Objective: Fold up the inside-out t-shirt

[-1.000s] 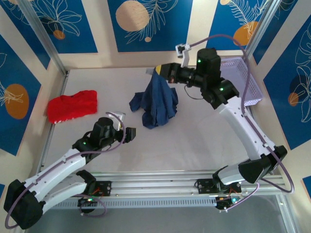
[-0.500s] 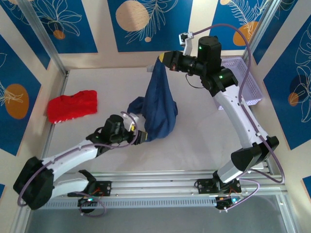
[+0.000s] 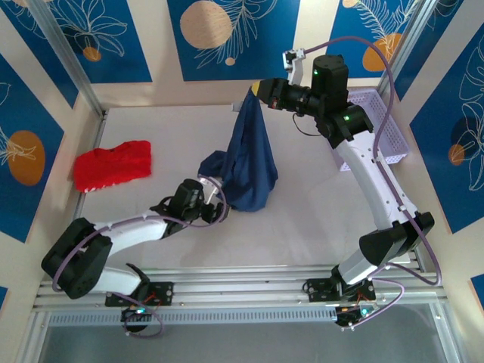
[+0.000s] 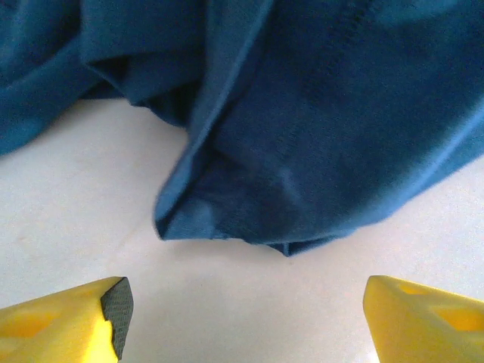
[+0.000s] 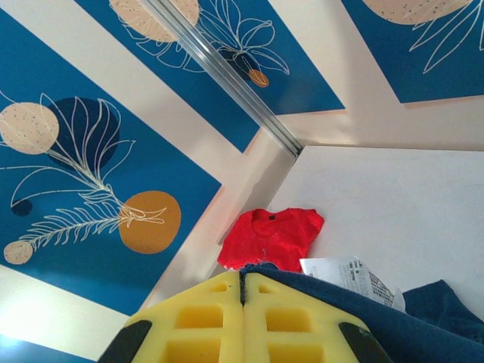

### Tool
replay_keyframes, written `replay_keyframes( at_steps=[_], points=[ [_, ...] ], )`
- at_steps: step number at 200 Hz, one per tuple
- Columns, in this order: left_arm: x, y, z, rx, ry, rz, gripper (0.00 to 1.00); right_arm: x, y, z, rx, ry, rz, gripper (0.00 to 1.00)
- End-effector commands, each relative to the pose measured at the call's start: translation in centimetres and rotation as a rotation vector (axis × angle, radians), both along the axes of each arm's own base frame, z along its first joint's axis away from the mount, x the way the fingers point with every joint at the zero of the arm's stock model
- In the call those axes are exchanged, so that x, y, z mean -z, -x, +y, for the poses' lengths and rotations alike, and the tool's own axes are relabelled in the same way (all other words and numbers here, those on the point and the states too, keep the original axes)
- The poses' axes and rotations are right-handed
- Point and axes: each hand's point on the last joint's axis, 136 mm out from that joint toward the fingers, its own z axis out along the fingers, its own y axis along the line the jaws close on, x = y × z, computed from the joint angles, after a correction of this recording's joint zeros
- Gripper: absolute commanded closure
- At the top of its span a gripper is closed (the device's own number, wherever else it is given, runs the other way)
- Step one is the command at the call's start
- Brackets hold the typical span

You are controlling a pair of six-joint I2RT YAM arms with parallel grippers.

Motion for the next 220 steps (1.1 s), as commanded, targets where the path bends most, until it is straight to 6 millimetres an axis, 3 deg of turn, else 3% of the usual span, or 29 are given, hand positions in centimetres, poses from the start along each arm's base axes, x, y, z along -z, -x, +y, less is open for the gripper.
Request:
replay_keyframes(
  at_steps=[1, 38, 67, 111, 139, 177, 220],
  points=[
    [-1.0, -1.8, 0.7, -0.018, 0.027, -0.033, 0.2, -1.0, 0.4, -0.1, -0.022, -0.002, -0.035, 1.0],
    [0.4, -2.6, 0.0, 0.031, 0.115, 0.081, 0.22, -0.7, 0.1, -0.2, -0.023, -0.007, -0.027, 1.0],
    [0.4, -3.7, -0.8, 0.055, 0.209, 0.12, 0.22, -0.6, 0.0, -0.1, -0.023, -0.009, -0.024, 1.0],
    [1.1, -4.3, -2.2, 0.11, 0.245, 0.171, 0.31, -0.5, 0.0, -0.2, -0.021, -0.008, -0.02, 1.0],
    [1.3, -4.5, -2.6, 0.12, 0.257, 0.181, 0.41, -0.6, 0.0, -0.3, -0.018, -0.011, -0.021, 1.0],
    [1.3, -4.5, -2.6, 0.122, 0.263, 0.181, 0.6, -0.6, -0.1, -0.4, -0.016, -0.011, -0.021, 1.0],
    [0.7, -4.0, -1.6, 0.088, 0.238, 0.155, 0.82, -0.4, -0.3, -0.8, -0.001, -0.007, -0.016, 1.0]
  ],
)
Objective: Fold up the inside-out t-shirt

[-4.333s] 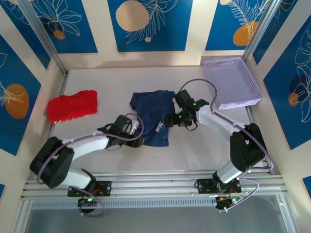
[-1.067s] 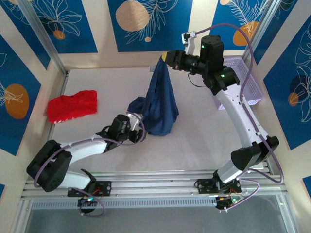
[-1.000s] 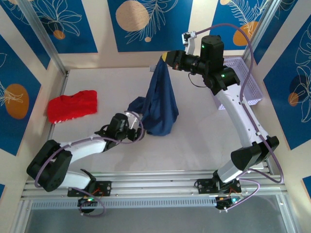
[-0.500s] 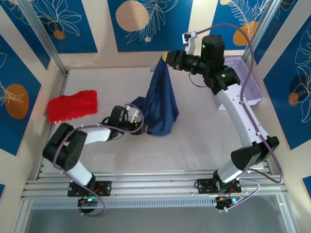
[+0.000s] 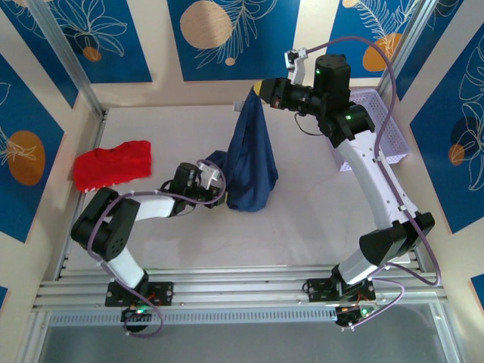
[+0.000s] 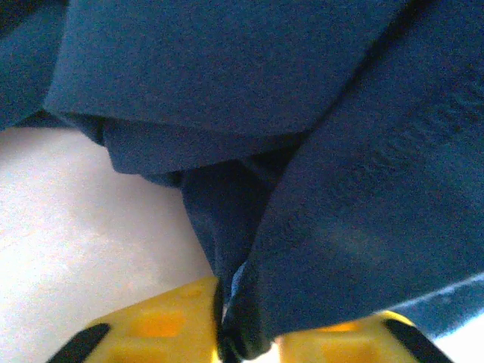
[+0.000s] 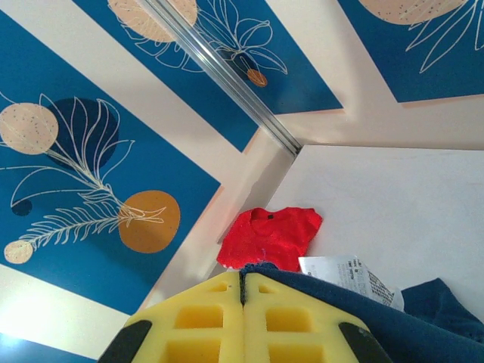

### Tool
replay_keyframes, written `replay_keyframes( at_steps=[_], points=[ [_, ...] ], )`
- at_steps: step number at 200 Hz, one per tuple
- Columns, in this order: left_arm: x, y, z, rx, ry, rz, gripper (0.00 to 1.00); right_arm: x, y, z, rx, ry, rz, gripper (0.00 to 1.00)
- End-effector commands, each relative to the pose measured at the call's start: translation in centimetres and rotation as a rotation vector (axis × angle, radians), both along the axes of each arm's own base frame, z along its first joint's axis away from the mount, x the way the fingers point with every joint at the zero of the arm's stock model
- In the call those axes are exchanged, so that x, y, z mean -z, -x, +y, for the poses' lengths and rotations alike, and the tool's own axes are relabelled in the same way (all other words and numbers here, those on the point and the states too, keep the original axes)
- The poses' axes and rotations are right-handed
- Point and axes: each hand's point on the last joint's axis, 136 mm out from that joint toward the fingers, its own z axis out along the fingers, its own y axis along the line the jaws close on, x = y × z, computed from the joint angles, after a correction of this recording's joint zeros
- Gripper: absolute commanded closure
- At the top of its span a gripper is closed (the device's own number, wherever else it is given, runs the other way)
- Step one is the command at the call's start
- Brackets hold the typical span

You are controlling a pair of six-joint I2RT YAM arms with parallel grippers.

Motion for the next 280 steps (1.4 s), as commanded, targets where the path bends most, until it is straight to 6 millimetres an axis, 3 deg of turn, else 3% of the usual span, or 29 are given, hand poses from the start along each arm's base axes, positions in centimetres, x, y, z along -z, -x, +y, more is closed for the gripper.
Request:
replay_keyframes(
  at_steps=[1, 22, 57, 75, 97, 115, 127, 143, 170, 190, 207, 228, 243, 259, 280],
  points=[
    [-1.4, 0.0, 0.5, -0.006, 0.007, -0.045, 0.82, -0.5, -0.1, -0.4, 0.001, -0.006, -0.02, 1.0],
    [-2.2, 0.6, 0.9, -0.01, 0.008, -0.055, 1.0, -0.6, -0.1, -0.6, 0.009, -0.009, -0.024, 1.0],
    [-5.2, 1.4, 2.3, -0.075, 0.009, -0.087, 1.0, -1.3, 0.1, -2.0, 0.058, 0.014, -0.06, 1.0],
    [-8.7, 1.7, 3.6, -0.154, 0.029, -0.16, 1.0, -0.7, 0.5, -3.1, 0.111, 0.075, -0.088, 1.0],
    [-13.3, 1.7, 5.9, -0.274, 0.014, -0.276, 1.0, 2.9, 0.3, -4.8, 0.2, 0.152, -0.062, 1.0],
    [-18.7, 0.7, 8.6, -0.429, 0.002, -0.412, 1.0, 4.2, -0.6, -6.0, 0.248, 0.185, -0.056, 1.0],
    [-23.6, -0.3, 10.2, -0.524, -0.002, -0.517, 1.0, 2.7, -1.3, -7.1, 0.287, 0.2, -0.089, 1.0],
    [-30.9, -1.0, 11.5, -0.586, -0.018, -0.643, 1.0, -1.3, -1.1, -8.2, 0.333, 0.199, -0.18, 1.0],
    [-41.9, 0.7, 12.3, -0.572, -0.006, -0.801, 1.0, -8.6, 2.3, -10.0, 0.386, 0.182, -0.353, 1.0],
    [-47.7, 3.7, 13.2, -0.542, 0.035, -0.901, 1.0, -11.5, 5.7, -11.7, 0.431, 0.186, -0.44, 1.0],
    [-50.8, 5.7, 13.8, -0.516, 0.024, -0.957, 1.0, -13.3, 8.8, -13.1, 0.464, 0.175, -0.499, 1.0],
    [-52.6, 6.0, 15.6, -0.566, -0.076, -0.961, 1.0, -14.9, 11.9, -14.3, 0.486, 0.159, -0.555, 1.0],
    [-52.6, 5.0, 16.6, -0.621, -0.16, -0.96, 1.0, -15.2, 13.0, -14.6, 0.488, 0.155, -0.567, 1.0],
    [-50.7, 2.6, 17.0, -0.651, -0.246, -0.895, 1.0, -14.3, 12.6, -14.5, 0.481, 0.17, -0.542, 1.0],
    [-46.4, -0.5, 16.4, -0.63, -0.282, -0.78, 1.0, -11.0, 10.2, -14.2, 0.49, 0.223, -0.465, 1.0]
  ],
)
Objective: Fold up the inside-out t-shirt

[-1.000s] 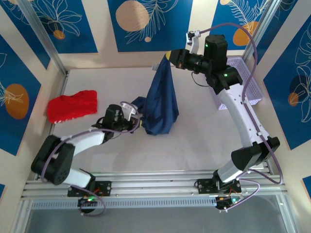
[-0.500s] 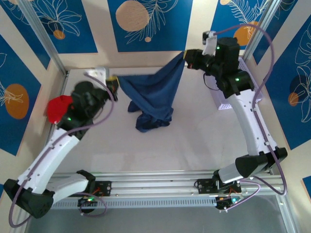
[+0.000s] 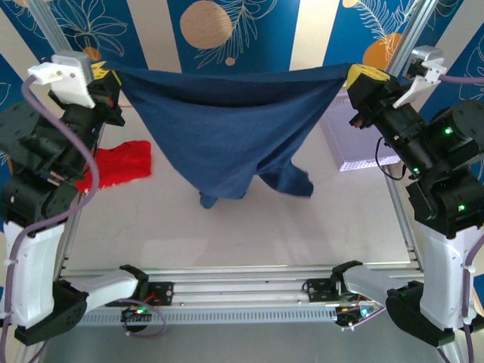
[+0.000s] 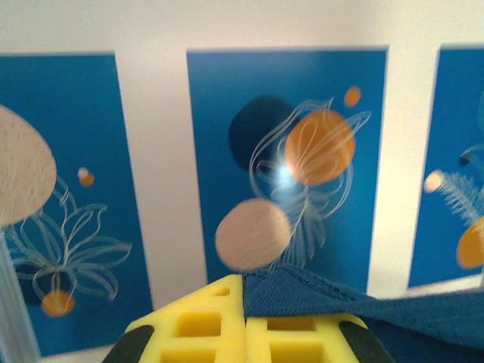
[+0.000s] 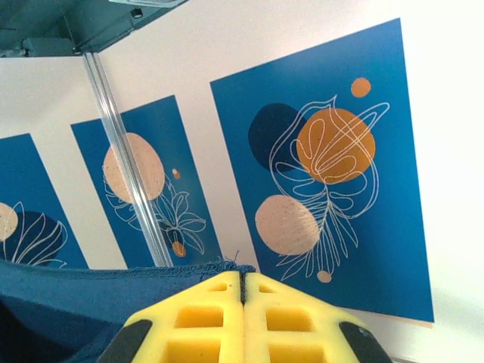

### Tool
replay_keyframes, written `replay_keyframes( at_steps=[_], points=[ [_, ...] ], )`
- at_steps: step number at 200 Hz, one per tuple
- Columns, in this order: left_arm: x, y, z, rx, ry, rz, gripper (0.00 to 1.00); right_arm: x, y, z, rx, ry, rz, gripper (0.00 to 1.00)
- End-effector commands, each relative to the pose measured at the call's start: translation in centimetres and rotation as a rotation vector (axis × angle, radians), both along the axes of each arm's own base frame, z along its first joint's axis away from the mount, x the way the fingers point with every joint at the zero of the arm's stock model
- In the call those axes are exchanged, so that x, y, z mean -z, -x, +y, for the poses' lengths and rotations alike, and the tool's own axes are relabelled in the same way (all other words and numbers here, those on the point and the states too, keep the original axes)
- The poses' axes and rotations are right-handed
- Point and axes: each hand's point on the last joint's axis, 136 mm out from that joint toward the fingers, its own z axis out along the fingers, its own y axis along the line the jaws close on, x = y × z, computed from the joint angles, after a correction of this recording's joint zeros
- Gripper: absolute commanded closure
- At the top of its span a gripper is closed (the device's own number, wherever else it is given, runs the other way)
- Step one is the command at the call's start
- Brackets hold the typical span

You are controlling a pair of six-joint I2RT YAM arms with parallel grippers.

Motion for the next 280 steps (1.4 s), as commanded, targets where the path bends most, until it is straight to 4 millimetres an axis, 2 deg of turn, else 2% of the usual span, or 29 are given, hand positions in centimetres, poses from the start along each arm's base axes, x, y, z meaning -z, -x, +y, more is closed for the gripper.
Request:
replay_keyframes(
  at_steps=[1, 21, 37, 53, 68, 77, 97, 111, 122, 133, 153, 160, 173, 184, 193, 204, 220, 221, 224, 230, 246, 263, 280],
  points=[
    [8.3, -5.7, -0.5, -0.073, -0.112, 0.256, 1.0, 5.3, -4.8, 0.4, 0.062, 0.066, 0.153, 1.0],
    [11.7, -8.7, -0.3, -0.086, -0.103, 0.323, 1.0, 8.8, -8.1, 0.3, 0.106, 0.089, 0.226, 1.0],
    [12.7, -11.4, 0.0, -0.098, -0.093, 0.353, 1.0, 10.1, -11.5, -0.5, 0.143, 0.086, 0.261, 1.0],
    [11.5, -13.7, -0.3, -0.083, -0.077, 0.334, 1.0, 9.3, -14.4, -1.2, 0.147, 0.051, 0.26, 1.0],
    [8.8, -15.2, -0.5, -0.073, -0.06, 0.285, 1.0, 7.5, -16.6, -1.5, 0.136, 0.018, 0.236, 1.0],
    [6.8, -15.8, -0.4, -0.072, -0.05, 0.249, 1.0, 5.7, -17.3, -1.6, 0.126, 0.001, 0.205, 1.0],
    [1.1, -15.1, 0.0, -0.064, -0.019, 0.128, 1.0, 2.0, -17.9, -1.5, 0.089, -0.036, 0.15, 1.0],
    [-3.1, -13.1, 0.4, -0.048, 0.005, 0.016, 1.0, -0.6, -17.1, -1.2, 0.059, -0.051, 0.102, 1.0],
    [-5.4, -11.3, 0.8, -0.035, 0.017, -0.051, 1.0, -2.2, -16.1, -1.1, 0.046, -0.058, 0.065, 1.0],
    [-6.2, -10.0, 0.9, -0.022, 0.02, -0.076, 1.0, -2.9, -15.4, -1.1, 0.04, -0.059, 0.051, 1.0],
    [-4.6, -9.0, 0.0, 0.036, 0.001, -0.027, 1.0, -1.6, -15.0, -0.9, 0.031, -0.048, 0.098, 1.0],
    [-3.2, -9.0, -0.5, 0.07, -0.01, 0.006, 1.0, -0.6, -14.9, -0.8, 0.023, -0.042, 0.122, 1.0],
    [-0.4, -8.2, -1.8, 0.153, -0.012, 0.078, 1.0, 2.4, -15.0, -0.6, 0.013, -0.033, 0.199, 1.0],
    [3.4, -7.6, -3.3, 0.251, 0.004, 0.17, 1.0, 5.3, -14.6, -0.6, 0.012, -0.026, 0.262, 1.0],
    [6.9, -6.6, -4.6, 0.338, 0.038, 0.241, 1.0, 8.6, -14.6, -0.9, 0.031, -0.021, 0.336, 1.0],
    [12.3, -5.5, -6.3, 0.439, 0.095, 0.346, 1.0, 13.0, -14.1, -1.4, 0.063, -0.016, 0.431, 1.0],
    [20.9, -3.2, -8.7, 0.555, 0.169, 0.493, 1.0, 21.2, -13.1, -2.5, 0.124, -0.019, 0.599, 1.0],
    [21.3, -2.9, -8.9, 0.562, 0.173, 0.5, 1.0, 22.6, -13.0, -2.7, 0.134, -0.017, 0.626, 1.0],
    [23.1, -2.4, -9.4, 0.579, 0.179, 0.536, 1.0, 23.4, -12.8, -2.8, 0.142, -0.015, 0.641, 1.0],
    [26.5, -1.2, -10.5, 0.615, 0.179, 0.607, 1.0, 26.8, -12.3, -3.6, 0.18, -0.008, 0.709, 1.0],
    [35.6, 2.5, -13.4, 0.678, 0.117, 0.818, 1.0, 34.4, -11.2, -6.1, 0.283, 0.003, 0.869, 1.0],
    [44.3, 6.1, -15.2, 0.692, 0.046, 1.029, 0.96, 41.1, -10.0, -7.2, 0.317, -0.007, 1.019, 1.0],
    [50.8, 8.6, -15.6, 0.657, -0.015, 1.185, 0.88, 46.0, -9.1, -7.4, 0.325, -0.015, 1.137, 1.0]
  ],
)
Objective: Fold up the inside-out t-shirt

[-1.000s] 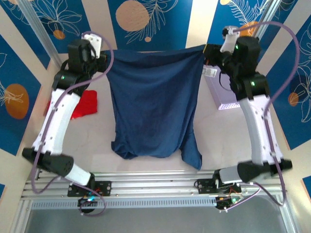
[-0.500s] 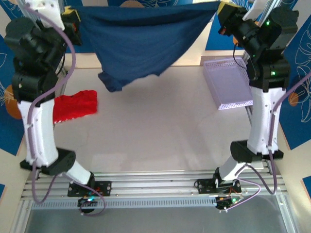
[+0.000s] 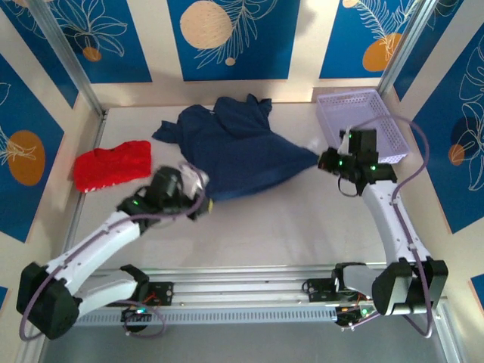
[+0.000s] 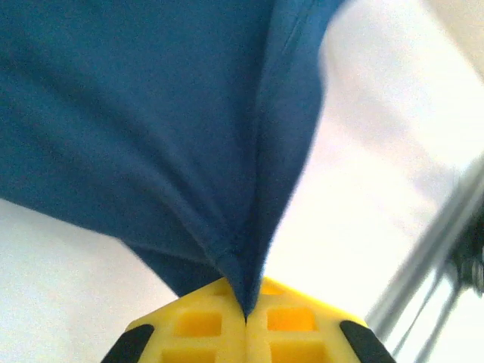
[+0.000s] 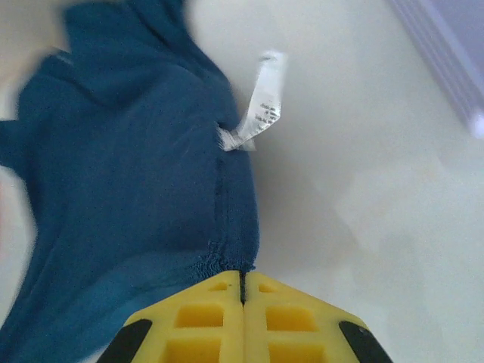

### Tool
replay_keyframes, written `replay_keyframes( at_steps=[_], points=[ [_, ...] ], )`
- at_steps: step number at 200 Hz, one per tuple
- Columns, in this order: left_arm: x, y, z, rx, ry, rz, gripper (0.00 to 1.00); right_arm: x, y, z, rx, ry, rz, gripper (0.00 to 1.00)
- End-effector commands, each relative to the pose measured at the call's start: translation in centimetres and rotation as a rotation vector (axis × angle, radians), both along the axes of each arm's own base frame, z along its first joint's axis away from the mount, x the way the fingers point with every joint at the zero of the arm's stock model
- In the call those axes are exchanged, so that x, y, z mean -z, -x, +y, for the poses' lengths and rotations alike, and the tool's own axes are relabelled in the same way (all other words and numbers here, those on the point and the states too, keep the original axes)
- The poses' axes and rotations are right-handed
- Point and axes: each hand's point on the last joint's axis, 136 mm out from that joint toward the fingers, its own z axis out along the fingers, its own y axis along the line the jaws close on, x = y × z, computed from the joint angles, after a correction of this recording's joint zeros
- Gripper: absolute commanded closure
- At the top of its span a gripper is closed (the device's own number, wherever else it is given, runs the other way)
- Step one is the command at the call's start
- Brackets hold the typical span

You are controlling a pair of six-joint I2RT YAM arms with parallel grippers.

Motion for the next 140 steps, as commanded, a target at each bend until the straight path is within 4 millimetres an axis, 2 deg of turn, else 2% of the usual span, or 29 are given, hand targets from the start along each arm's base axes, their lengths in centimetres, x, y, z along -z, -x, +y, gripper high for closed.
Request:
replay_keyframes(
  at_steps=[1, 14, 25, 33, 61, 85, 108, 121, 140],
  points=[
    [4.5, 2.1, -1.5, 0.009, -0.024, 0.086, 0.87, 3.3, 0.5, -0.9, 0.059, -0.006, 0.053, 1.0],
    [7.7, 3.2, -1.2, 0.014, -0.106, 0.136, 0.76, 5.6, 1.1, -1.1, 0.068, 0.003, 0.11, 0.95],
    [8.7, 3.8, -1.4, 0.034, -0.145, 0.157, 0.7, 6.5, 1.5, -1.3, 0.067, 0.014, 0.141, 0.89],
    [8.7, 4.1, -1.7, 0.052, -0.156, 0.155, 0.64, 6.8, 1.9, -1.4, 0.068, 0.023, 0.152, 0.82],
    [5.7, 4.0, -3.3, 0.115, -0.12, 0.072, 0.47, 5.2, 2.6, -1.7, 0.069, 0.058, 0.103, 0.62],
    [3.0, 2.3, -4.6, 0.143, -0.127, -0.055, 0.36, 3.4, 2.9, -1.5, 0.064, 0.062, 0.05, 0.51],
    [2.4, 1.5, -8.0, 0.261, -0.209, -0.165, 0.32, 3.0, 2.7, 0.2, 0.01, 0.003, 0.025, 0.48],
    [3.2, 1.5, -10.6, 0.343, -0.269, -0.211, 0.32, 3.1, 2.4, 0.6, -0.004, -0.029, 0.027, 0.47],
    [4.7, 1.5, -14.4, 0.429, -0.328, -0.253, 0.34, 3.1, 1.8, 0.2, 0.005, -0.057, 0.035, 0.43]
  ],
)
